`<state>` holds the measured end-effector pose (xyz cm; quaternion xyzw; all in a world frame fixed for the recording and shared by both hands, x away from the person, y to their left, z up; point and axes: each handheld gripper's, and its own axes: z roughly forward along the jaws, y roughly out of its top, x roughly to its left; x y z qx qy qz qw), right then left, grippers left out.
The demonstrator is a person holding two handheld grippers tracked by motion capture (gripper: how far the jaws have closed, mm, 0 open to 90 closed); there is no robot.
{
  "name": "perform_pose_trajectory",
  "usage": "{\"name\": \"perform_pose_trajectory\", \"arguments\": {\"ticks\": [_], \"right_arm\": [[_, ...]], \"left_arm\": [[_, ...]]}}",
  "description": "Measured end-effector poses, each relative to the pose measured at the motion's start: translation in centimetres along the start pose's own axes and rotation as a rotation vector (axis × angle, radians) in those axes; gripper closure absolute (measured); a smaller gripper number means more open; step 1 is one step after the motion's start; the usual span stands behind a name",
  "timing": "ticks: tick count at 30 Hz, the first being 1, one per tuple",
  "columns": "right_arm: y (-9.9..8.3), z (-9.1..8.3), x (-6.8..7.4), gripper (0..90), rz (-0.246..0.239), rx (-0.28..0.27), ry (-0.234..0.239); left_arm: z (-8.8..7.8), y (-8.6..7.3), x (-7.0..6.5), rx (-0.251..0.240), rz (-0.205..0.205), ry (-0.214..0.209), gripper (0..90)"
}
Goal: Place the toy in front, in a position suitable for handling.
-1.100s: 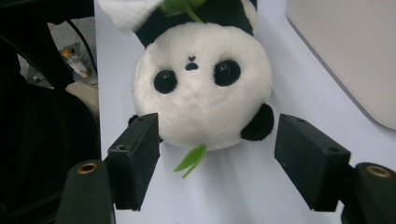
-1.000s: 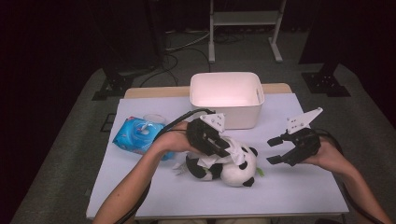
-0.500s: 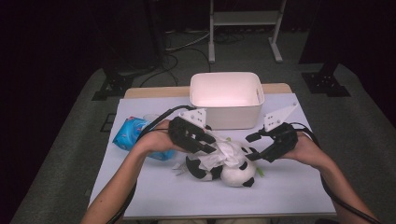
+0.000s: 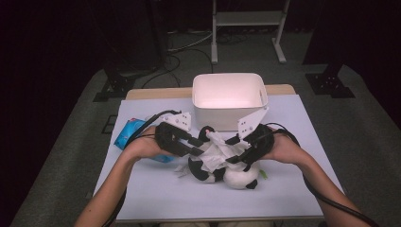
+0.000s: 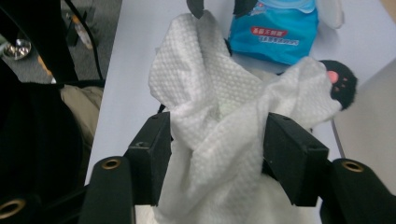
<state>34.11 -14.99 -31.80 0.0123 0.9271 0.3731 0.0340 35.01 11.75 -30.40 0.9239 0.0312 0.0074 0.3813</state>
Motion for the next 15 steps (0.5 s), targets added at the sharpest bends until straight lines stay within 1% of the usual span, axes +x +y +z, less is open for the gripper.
{"name": "perform_pose_trajectory", "arguments": {"ticks": [1, 2, 3, 5, 7, 8, 9, 10, 11, 12, 14, 15], "right_arm": [[0.2, 0.5, 0.1, 42.4, -0.008, 0.015, 0.004], [0.2, 0.5, 0.1, 42.4, -0.008, 0.015, 0.004], [0.4, 1.2, 0.0, 43.6, -0.015, 0.038, 0.006], [0.4, 1.5, 0.0, 43.8, -0.013, 0.042, 0.008], [0.4, 2.1, 0.0, 46.7, -0.011, 0.051, 0.014], [0.3, 2.5, 0.0, 49.0, -0.012, 0.059, 0.016], [0.2, 3.1, 0.1, 53.2, -0.01, 0.076, 0.018], [0.2, 3.1, 0.1, 53.2, -0.01, 0.076, 0.018], [0.1, 3.3, 0.1, 56.0, -0.009, 0.079, 0.013], [0.0, 3.4, 0.1, 59.5, 0.0, 0.079, 0.01], [-0.3, 3.4, 0.1, 70.5, 0.004, 0.081, 0.004], [-0.5, 3.5, 0.1, 73.7, 0.006, 0.081, 0.005]], "left_arm": [[0.2, -0.3, 0.0, 0.007, -0.012, 0.0, 66.4], [0.2, -0.3, 0.0, 0.007, -0.012, 0.0, 66.4], [0.3, -0.6, 0.1, 0.011, -0.015, -0.002, 66.3], [0.3, -0.7, 0.2, 0.006, -0.021, -0.003, 66.4], [0.5, -0.9, 0.2, 0.008, -0.026, -0.007, 66.0], [0.6, -0.9, 0.2, 0.009, -0.031, -0.011, 66.0], [0.7, -1.0, 0.3, 0.016, -0.027, -0.013, 65.3], [0.7, -1.0, 0.3, 0.016, -0.027, -0.013, 65.3], [0.8, -1.0, 0.2, 0.013, -0.03, -0.015, 65.3], [0.8, -1.0, 0.2, 0.012, -0.03, -0.016, 64.6], [0.8, -1.0, 0.2, 0.012, -0.028, -0.016, 64.6], [0.8, -1.0, 0.2, 0.011, -0.028, -0.017, 64.6]]}}
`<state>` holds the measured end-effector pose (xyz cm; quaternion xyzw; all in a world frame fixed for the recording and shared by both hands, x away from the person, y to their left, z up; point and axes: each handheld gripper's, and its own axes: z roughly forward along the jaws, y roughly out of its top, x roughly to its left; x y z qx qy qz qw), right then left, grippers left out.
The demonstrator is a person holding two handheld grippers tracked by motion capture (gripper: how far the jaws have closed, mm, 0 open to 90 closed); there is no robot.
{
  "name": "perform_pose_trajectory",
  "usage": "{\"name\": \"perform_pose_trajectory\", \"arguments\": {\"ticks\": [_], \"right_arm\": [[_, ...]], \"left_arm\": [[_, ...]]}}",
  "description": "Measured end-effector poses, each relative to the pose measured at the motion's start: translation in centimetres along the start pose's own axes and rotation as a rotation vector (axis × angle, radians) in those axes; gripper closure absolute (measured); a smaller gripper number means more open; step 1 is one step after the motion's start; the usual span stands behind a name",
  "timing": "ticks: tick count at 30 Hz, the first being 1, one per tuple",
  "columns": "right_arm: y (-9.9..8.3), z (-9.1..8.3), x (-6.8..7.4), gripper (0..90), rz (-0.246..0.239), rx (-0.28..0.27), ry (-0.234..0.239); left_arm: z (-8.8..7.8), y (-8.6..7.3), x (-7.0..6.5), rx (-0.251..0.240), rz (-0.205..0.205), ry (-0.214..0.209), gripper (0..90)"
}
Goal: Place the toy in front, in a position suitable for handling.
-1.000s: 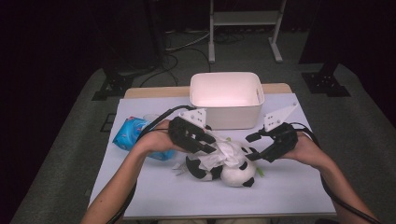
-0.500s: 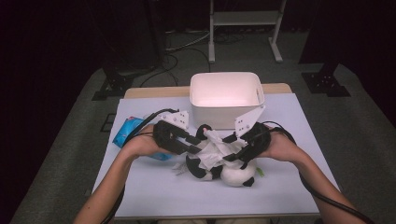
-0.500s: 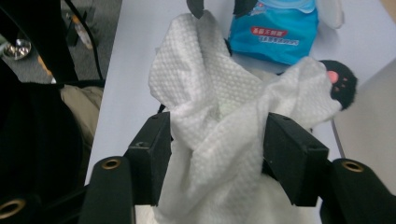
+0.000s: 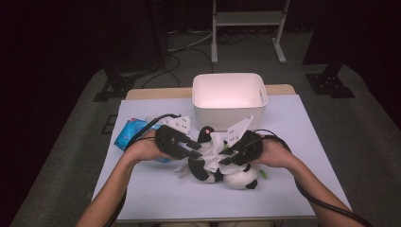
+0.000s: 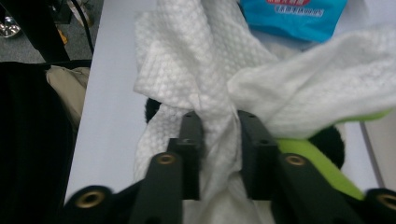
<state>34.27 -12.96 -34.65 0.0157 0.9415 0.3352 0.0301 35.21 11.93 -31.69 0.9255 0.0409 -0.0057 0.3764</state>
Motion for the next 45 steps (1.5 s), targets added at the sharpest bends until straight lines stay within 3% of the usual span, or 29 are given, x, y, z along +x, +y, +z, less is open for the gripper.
{"name": "perform_pose_trajectory", "arguments": {"ticks": [4, 11, 16, 22, 30, 36, 45], "right_arm": [[-0.7, -0.2, 0.1, 81.6, 0.032, -0.012, 0.018], [-1.6, -1.5, 0.4, 82.4, 0.036, -0.019, 0.026], [-2.1, -2.6, 0.6, 82.4, 0.048, -0.023, 0.015], [-3.2, -3.4, 0.5, 82.6, 0.065, -0.032, -0.007], [-4.1, -3.8, 0.1, 82.9, 0.081, -0.049, -0.007], [-5.6, -4.8, -0.2, 82.8, 0.122, -0.044, -0.056], [-6.2, -4.2, -0.4, 82.8, 0.138, -0.07, -0.038]], "left_arm": [[0.2, 0.0, 0.1, 0.009, 0.0, 0.001, 64.6], [0.6, -0.4, 0.5, 0.032, -0.01, 0.007, 64.6], [0.7, -0.6, 0.6, 0.02, -0.024, -0.004, 64.7], [1.2, -0.8, 0.3, 0.026, -0.029, -0.046, 65.3], [1.8, -0.8, -0.1, 0.044, -0.034, -0.064, 65.3], [2.4, -1.2, -0.3, 0.052, -0.036, -0.1, 65.2], [3.4, -1.2, -0.8, 0.06, -0.033, -0.12, 65.2]]}}
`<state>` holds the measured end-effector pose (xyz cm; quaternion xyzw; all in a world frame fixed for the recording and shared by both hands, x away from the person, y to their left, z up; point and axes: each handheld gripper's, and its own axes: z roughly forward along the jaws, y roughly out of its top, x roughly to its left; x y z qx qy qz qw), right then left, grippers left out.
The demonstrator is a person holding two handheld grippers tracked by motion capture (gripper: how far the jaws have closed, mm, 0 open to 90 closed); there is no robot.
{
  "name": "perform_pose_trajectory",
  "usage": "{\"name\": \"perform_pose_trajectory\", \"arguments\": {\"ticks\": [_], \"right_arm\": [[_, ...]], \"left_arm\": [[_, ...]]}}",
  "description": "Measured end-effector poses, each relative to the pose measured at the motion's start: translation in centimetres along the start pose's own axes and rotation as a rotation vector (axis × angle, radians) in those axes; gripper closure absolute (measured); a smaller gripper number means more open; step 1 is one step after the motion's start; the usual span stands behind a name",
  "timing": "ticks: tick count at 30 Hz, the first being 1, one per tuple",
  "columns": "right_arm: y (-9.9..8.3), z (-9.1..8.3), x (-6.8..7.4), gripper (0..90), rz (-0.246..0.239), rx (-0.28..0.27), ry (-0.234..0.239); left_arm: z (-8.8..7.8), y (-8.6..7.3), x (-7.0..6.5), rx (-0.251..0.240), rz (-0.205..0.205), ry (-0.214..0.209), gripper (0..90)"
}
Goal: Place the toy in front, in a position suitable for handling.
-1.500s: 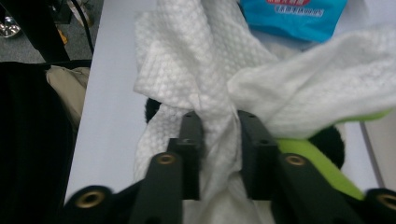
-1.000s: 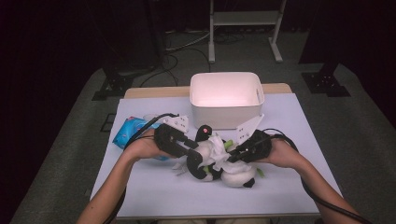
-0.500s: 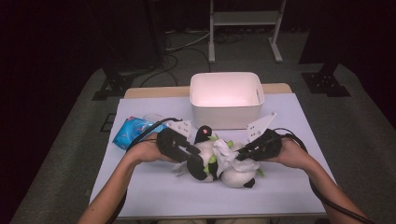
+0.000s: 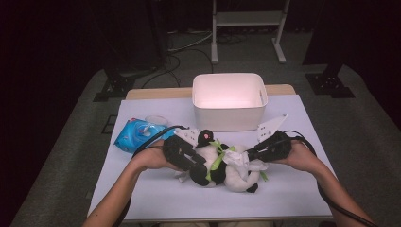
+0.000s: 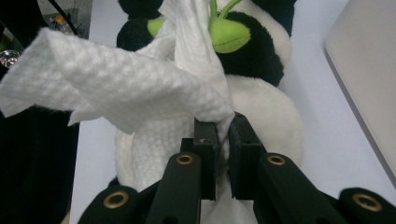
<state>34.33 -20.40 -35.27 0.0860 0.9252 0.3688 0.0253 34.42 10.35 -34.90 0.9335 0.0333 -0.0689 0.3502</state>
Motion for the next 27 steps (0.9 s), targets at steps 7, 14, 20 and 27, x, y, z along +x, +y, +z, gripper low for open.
{"name": "perform_pose_trajectory", "arguments": {"ticks": [7, 14, 20, 27], "right_arm": [[0.3, 0.6, 0.2, 82.9, -0.018, 0.006, 0.018], [0.3, 0.7, 0.7, 83.0, -0.014, 0.011, 0.014], [-0.1, 0.6, 0.9, 83.0, -0.017, -0.001, 0.013], [-0.5, 0.5, 0.7, 83.0, -0.008, -0.019, 0.015]], "left_arm": [[-0.1, 0.0, 0.0, -0.004, 0.006, 0.001, 63.7], [-1.5, 0.5, 0.5, -0.024, 0.017, 0.064, 63.3], [-1.9, 0.2, 1.3, 0.001, 0.004, 0.097, 64.9], [-0.5, -0.8, 1.6, 0.014, -0.012, 0.083, 66.1]]}}
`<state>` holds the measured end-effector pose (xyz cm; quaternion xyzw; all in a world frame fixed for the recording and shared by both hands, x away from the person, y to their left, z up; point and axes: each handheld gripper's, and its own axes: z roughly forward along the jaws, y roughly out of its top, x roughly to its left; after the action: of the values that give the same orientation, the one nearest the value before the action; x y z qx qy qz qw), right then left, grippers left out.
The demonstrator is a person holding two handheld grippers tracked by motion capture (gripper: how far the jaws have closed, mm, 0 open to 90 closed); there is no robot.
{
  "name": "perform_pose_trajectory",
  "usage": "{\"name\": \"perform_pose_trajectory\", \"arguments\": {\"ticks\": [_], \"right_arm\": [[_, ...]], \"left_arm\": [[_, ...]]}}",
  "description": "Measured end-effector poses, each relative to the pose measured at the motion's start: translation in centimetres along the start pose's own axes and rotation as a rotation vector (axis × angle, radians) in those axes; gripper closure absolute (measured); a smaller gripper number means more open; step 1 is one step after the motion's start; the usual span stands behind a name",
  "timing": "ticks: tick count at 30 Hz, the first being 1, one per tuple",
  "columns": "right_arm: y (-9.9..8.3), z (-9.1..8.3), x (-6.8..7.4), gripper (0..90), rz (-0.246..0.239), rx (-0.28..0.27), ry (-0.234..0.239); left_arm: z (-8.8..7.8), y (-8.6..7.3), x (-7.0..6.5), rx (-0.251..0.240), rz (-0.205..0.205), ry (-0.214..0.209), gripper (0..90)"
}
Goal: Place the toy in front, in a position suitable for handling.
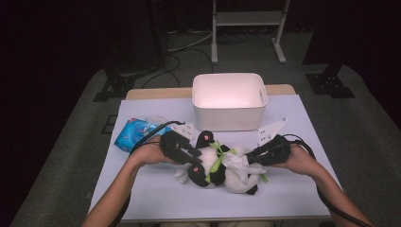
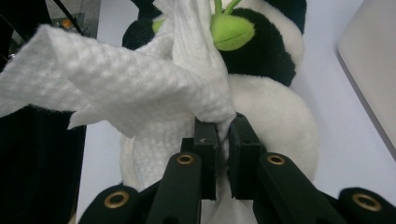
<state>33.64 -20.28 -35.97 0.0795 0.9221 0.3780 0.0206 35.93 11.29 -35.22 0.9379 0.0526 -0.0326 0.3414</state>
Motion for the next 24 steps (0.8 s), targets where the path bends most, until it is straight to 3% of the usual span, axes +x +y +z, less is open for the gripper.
{"name": "perform_pose_trajectory", "arguments": {"ticks": [11, 21, 24], "right_arm": [[-0.4, -0.2, -0.2, 83.1, -0.002, -0.017, 0.002], [-0.8, -0.4, -0.4, 83.1, 0.002, -0.032, 0.007], [-0.8, -0.4, -0.3, 82.9, 0.002, -0.042, 0.005]], "left_arm": [[0.7, 0.1, -1.1, 0.005, -0.007, -0.024, 66.1], [1.3, 0.1, -2.1, 0.007, -0.018, -0.079, 66.0], [1.3, 0.2, -2.4, 0.015, -0.016, -0.058, 65.6]]}}
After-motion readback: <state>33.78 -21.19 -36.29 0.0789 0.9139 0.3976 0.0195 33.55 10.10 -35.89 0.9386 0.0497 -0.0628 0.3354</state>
